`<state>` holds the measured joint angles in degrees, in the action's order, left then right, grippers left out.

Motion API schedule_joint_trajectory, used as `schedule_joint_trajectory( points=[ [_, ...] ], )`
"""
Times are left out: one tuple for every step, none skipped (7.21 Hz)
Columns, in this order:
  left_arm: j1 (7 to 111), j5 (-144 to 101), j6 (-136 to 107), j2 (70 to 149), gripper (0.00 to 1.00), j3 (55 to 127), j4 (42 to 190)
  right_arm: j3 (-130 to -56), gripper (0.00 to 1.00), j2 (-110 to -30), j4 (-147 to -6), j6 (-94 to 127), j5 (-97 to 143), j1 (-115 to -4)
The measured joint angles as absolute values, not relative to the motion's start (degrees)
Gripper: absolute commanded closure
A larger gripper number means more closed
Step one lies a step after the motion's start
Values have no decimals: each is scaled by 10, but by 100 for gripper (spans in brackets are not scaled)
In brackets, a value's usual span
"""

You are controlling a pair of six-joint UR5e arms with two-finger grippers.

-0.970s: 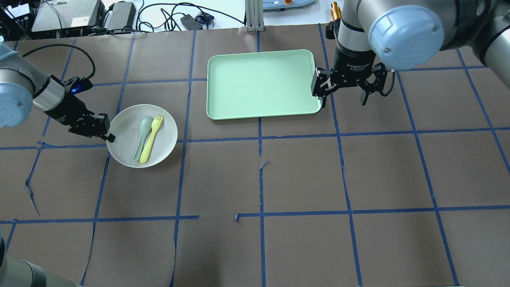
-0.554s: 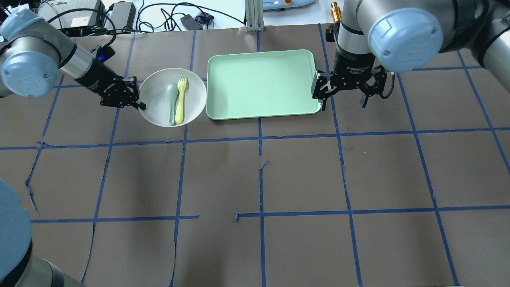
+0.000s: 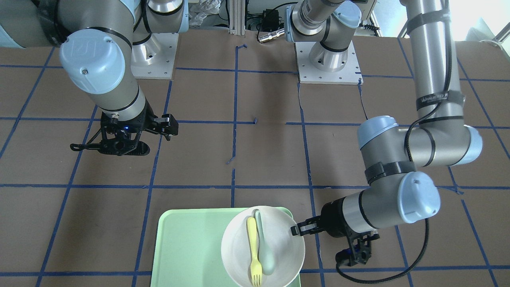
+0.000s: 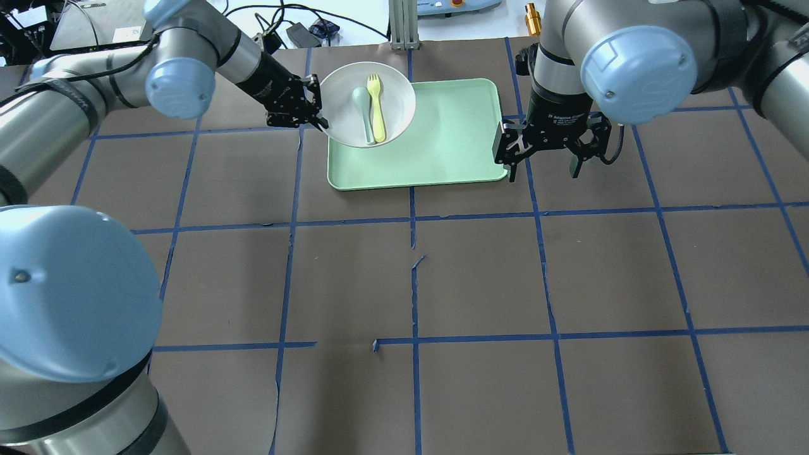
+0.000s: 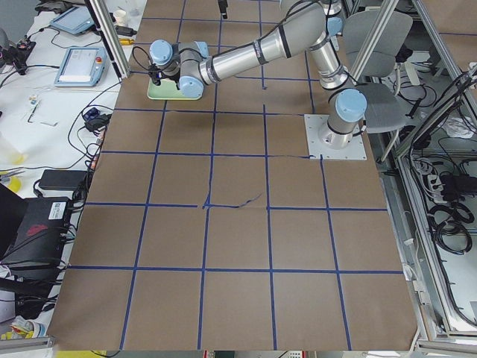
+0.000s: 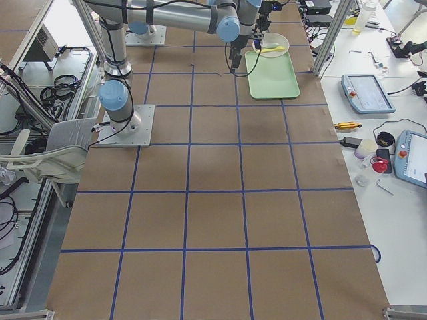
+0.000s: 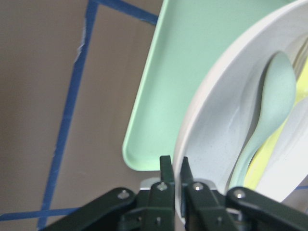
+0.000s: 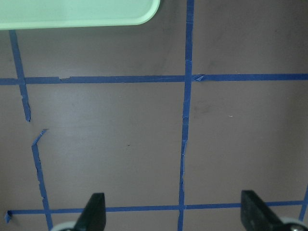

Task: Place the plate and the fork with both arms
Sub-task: 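Carry the plate with the left gripper onto the mint-green tray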

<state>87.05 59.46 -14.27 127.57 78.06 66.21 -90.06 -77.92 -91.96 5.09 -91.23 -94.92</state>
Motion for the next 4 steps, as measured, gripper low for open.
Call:
schedule_joint_trajectory(
  points=[
    [886,581,-161,1304,100,770,633,-901,0,-780,-920,51,-913,-949],
    [899,575,-169,1325,100,759,621,-901,0,-781,-920,51,-913,-949],
    [908,573,-169,1341,100,752,616,-901,0,-782,-920,51,-912,-949],
    [912,572,-164,1350,100,749,614,-901,0,-782,-920,51,-912,-949]
  ],
)
